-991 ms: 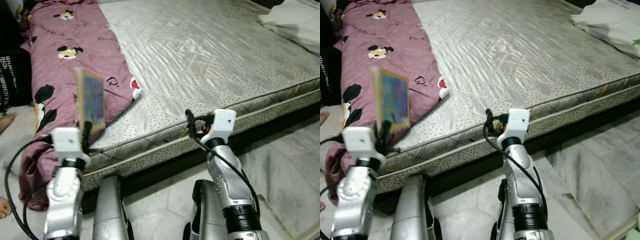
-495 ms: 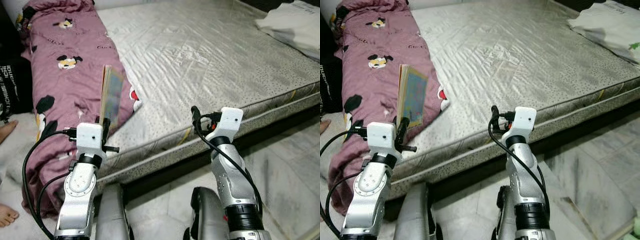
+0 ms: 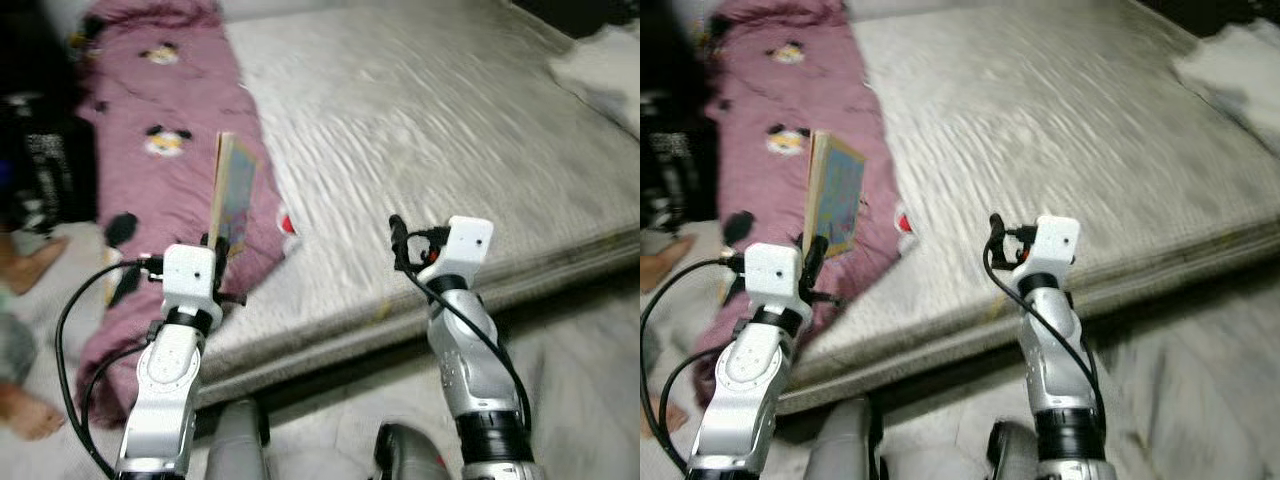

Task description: Clean up the room

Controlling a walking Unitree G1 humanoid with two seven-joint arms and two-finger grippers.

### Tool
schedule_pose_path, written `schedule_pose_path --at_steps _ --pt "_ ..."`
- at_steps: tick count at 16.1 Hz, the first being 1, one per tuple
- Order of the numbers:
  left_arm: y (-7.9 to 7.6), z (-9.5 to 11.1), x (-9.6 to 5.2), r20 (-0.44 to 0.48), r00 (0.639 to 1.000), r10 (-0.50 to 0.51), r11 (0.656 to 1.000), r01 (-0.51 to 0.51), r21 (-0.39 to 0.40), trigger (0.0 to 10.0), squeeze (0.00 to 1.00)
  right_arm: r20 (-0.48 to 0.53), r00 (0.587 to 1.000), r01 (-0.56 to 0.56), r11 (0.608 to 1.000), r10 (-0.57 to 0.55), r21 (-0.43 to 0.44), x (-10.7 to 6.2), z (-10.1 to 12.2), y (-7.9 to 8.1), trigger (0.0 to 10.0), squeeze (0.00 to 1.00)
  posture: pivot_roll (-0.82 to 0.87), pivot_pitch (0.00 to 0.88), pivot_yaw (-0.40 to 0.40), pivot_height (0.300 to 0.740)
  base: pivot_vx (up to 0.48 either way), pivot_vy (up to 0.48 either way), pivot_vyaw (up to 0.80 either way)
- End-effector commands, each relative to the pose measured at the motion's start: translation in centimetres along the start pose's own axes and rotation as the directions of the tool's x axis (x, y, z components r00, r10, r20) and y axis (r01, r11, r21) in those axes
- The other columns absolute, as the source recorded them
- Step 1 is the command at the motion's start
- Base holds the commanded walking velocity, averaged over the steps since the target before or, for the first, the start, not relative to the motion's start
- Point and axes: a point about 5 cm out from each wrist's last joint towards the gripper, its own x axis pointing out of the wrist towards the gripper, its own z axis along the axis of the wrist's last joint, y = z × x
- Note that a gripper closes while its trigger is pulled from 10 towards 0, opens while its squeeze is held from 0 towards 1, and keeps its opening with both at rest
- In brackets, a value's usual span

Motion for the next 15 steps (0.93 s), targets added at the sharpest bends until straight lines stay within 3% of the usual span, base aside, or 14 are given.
schedule_pose_path --at_steps 1,5,7,8,15 --pt "0.0 1.0 0.2 0.05 0.999 0.02 1.0 -0.021 0.015 10.0 0.0 0.009 1.0 -0.006 1.0 0.006 -0.003 0.1 0.4 0.2 10.0 0.0 0.08 0.0 -0.002 0.74 0.0 0.0 0.0" --pt "-0.4 0.9 0.5 0.036 0.999 0.014 1.0 -0.014 -0.003 10.0 0.0 0.015 1.0 0.016 1.0 -0.016 -0.02 0.4 0.6 -0.3 10.0 0.0 0.08 0.0 0.002 0.74 0.0 0.0 0.0" --pt "-0.9 0.7 0.7 -0.007 1.0 0.015 0.993 -0.016 -0.12 10.0 0.0 0.005 1.0 0.028 0.999 -0.027 -0.032 0.2 0.1 -0.5 10.0 0.0 0.08 0.0 0.004 0.74 0.0 0.0 0.0" --pt "-1.0 0.7 0.7 0.004 1.0 -0.011 0.991 0.012 -0.132 10.0 0.0 0.003 1.0 0.029 0.999 -0.029 -0.034 0.2 0.1 -0.5 10.0 0.0 0.08 0.0 0.005 0.74 0.0 0.0 0.0" --pt "-1.3 0.3 0.8 -0.006 0.999 -0.037 0.991 0.036 -0.125 10.0 0.0 -0.004 0.998 0.057 0.995 -0.057 -0.085 0.2 -0.3 -1.2 10.0 0.0 0.07 0.0 0.008 0.74 0.0 0.0 0.0"
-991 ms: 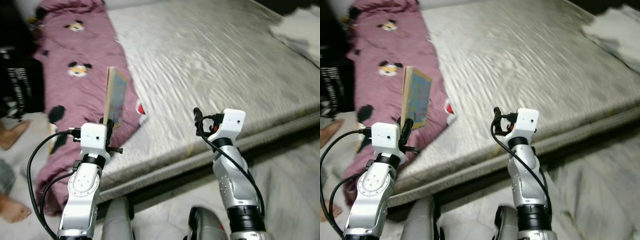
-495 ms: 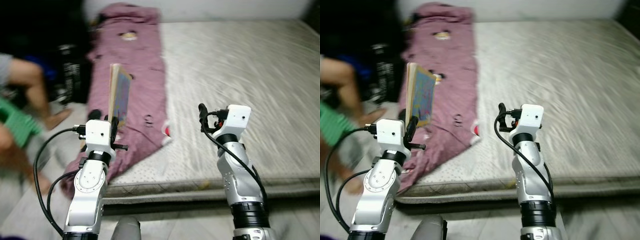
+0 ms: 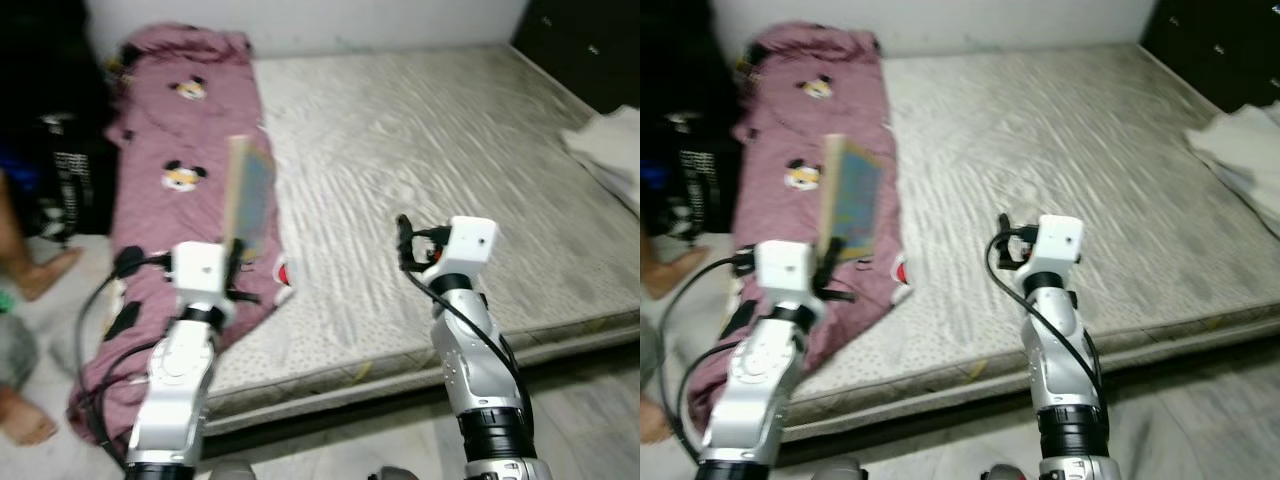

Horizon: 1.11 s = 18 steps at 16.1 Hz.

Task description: Clean up the room

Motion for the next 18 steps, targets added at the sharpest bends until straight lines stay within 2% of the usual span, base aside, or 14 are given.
schedule_pose_path --at_steps 1,4,5,6,14,18 --pt "-0.7 0.6 0.3 0.034 0.999 -0.027 1.0 0.027 -0.002 10.0 0.0 -0.016 1.0 0.01 1.0 -0.011 -0.019 0.0 -0.5 -0.5 10.0 0.0 0.07 0.0 0.008 0.74 0.0 0.0 0.0" --pt "-0.9 0.9 0.7 0.043 0.998 -0.039 0.999 0.039 0.003 10.0 0.0 -0.02 1.0 -0.011 1.0 0.011 -0.014 0.1 -0.5 -0.1 10.0 0.0 0.06 0.0 0.006 0.74 0.0 0.0 0.0" --pt "-1.0 1.0 0.8 0.044 0.998 -0.038 0.999 0.039 -0.018 10.0 0.0 -0.034 0.999 -0.029 1.0 0.029 -0.012 0.3 -0.6 0.2 10.0 0.0 0.06 0.0 0.005 0.74 0.0 0.0 0.0" --pt "-1.1 1.1 1.0 0.047 0.998 -0.037 0.998 0.04 -0.048 10.0 0.0 -0.038 0.999 -0.028 0.999 0.027 -0.019 0.3 -0.7 0.2 10.0 0.0 0.06 0.0 0.001 0.74 0.0 0.0 0.0" --pt "-1.6 1.3 1.0 0.062 0.996 -0.06 0.995 0.065 -0.074 10.0 0.0 -0.042 0.999 -0.032 0.997 0.029 -0.071 0.5 -0.8 0.0 10.0 0.0 0.06 0.0 -0.01 0.74 0.0 0.0 0.0" --pt "-1.8 1.3 1.0 0.063 0.996 -0.069 0.994 0.074 -0.079 10.0 0.0 -0.032 0.999 -0.045 0.994 0.042 -0.096 0.4 -0.7 0.0 10.0 0.0 0.06 0.0 -0.013 0.74 0.0 0.0 0.7"
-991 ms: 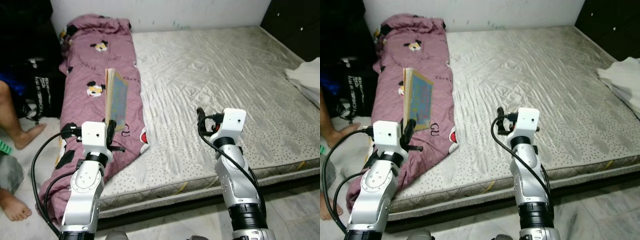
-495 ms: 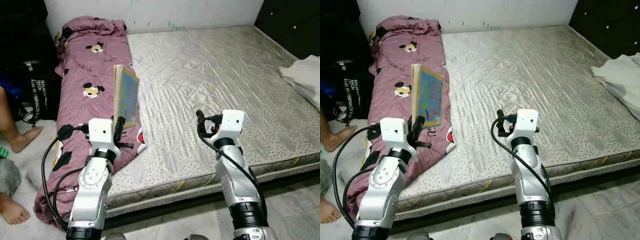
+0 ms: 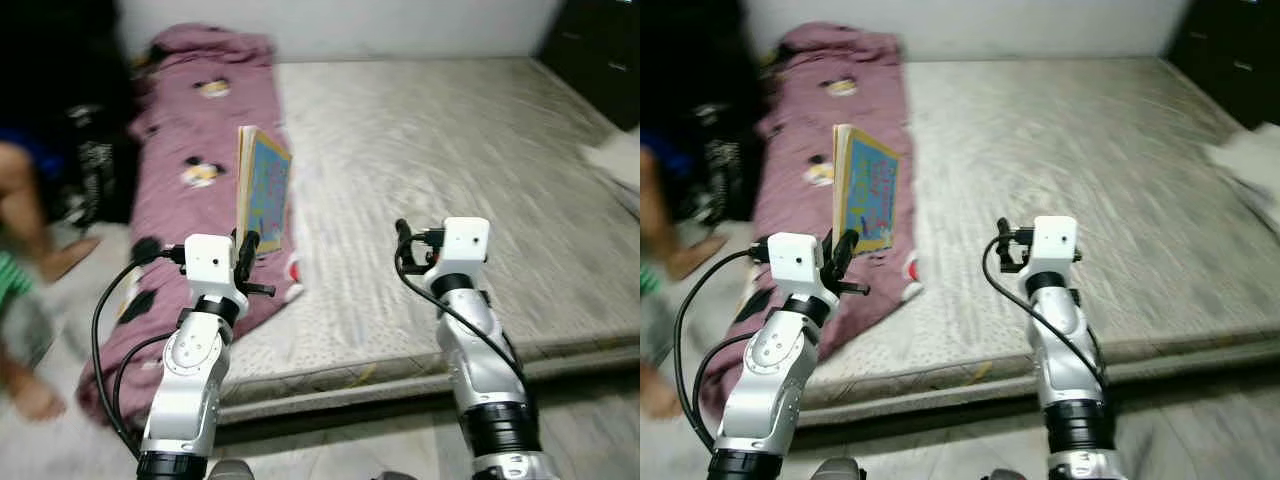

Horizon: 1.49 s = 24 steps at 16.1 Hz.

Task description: Clean up the room

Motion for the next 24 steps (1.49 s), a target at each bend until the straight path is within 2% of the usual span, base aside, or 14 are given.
schedule_pose_path --at_steps 1,5,18,24 --pt "0.05 0.6 0.17 0.029 1.0 0.001 1.0 -0.002 0.004 10.0 0.0 -0.003 1.0 -0.006 1.0 0.006 -0.008 0.16 -0.05 0.11 10.0 0.0 0.06 0.0 -0.013 0.74 0.0 0.0 0.68" --pt "-0.01 0.56 0.22 0.027 1.0 -0.001 1.0 0.001 0.0 10.0 0.0 -0.011 1.0 0.001 1.0 -0.001 -0.012 0.25 -0.14 0.0 10.0 0.0 0.05 0.0 -0.016 0.74 0.0 -0.065 0.11" --pt "-0.37 1.07 0.71 0.047 0.999 -0.012 1.0 0.011 0.005 10.0 0.0 -0.015 1.0 -0.011 0.999 0.011 -0.039 0.37 -0.31 0.0 10.0 0.0 0.05 0.0 -0.017 0.74 0.0 -0.321 0.0" --pt "-0.3 1.17 0.63 0.064 0.998 -0.015 1.0 0.016 -0.017 10.0 0.0 -0.01 1.0 -0.01 0.998 0.01 -0.054 0.3 -0.3 -0.25 10.0 0.0 0.05 0.0 -0.02 0.74 0.0 0.0 0.0"
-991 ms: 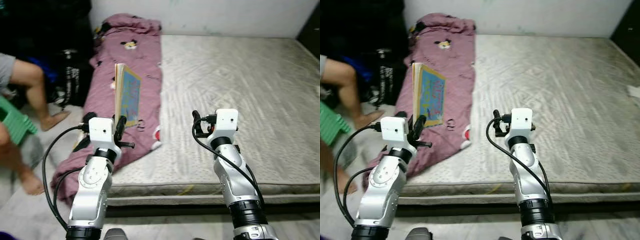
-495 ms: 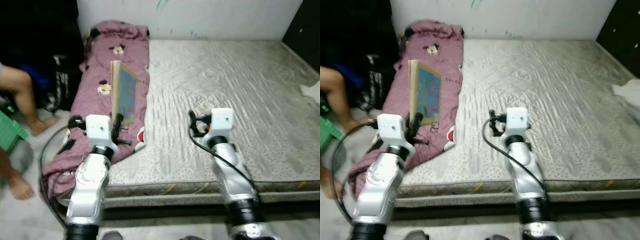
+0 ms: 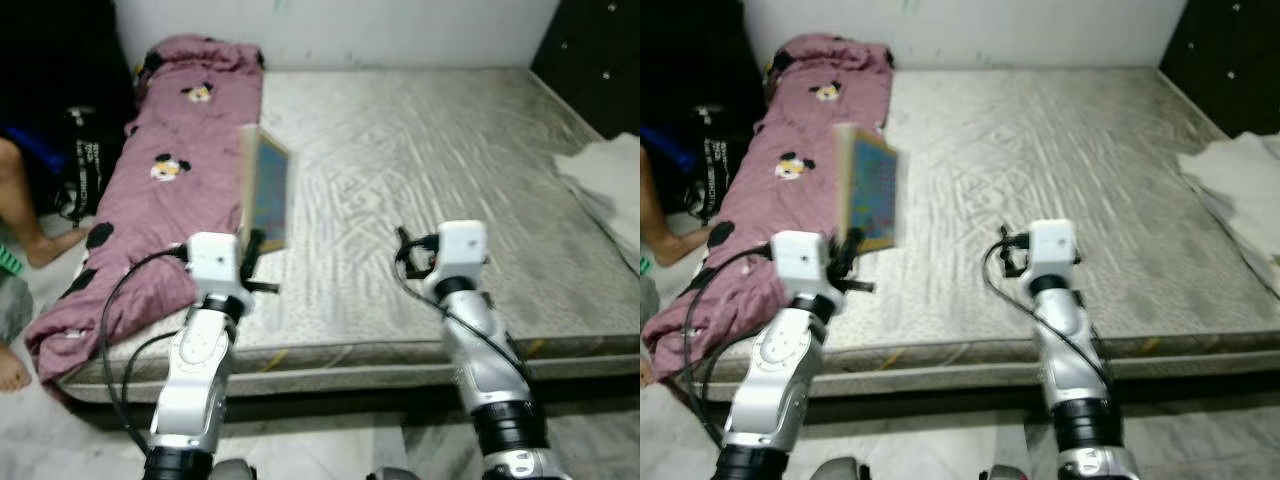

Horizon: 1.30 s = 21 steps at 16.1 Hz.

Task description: Clean up the room

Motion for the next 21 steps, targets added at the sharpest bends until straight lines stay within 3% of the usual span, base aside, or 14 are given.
schedule_pose_path --at_steps 1,8,21 --pt "0.47 1.31 0.16 0.064 0.998 0.01 1.0 -0.01 0.007 10.0 0.0 0.019 1.0 -0.019 1.0 0.019 0.008 0.23 0.49 0.77 10.0 0.0 0.05 0.0 -0.021 0.74 0.0 0.0 0.0" --pt "0.43 1.22 0.15 0.062 0.998 0.002 1.0 -0.002 0.003 10.0 0.0 0.02 1.0 -0.016 1.0 0.016 0.003 0.23 0.52 0.73 10.0 0.0 0.05 0.0 -0.022 0.74 0.0 0.0 0.0" --pt "0.4 1.2 0.22 0.061 0.998 -0.007 1.0 0.008 -0.009 10.0 0.0 0.025 1.0 -0.001 1.0 0.001 -0.009 0.42 0.64 0.47 10.0 0.0 0.05 0.0 -0.018 0.74 0.29 0.0 0.0"
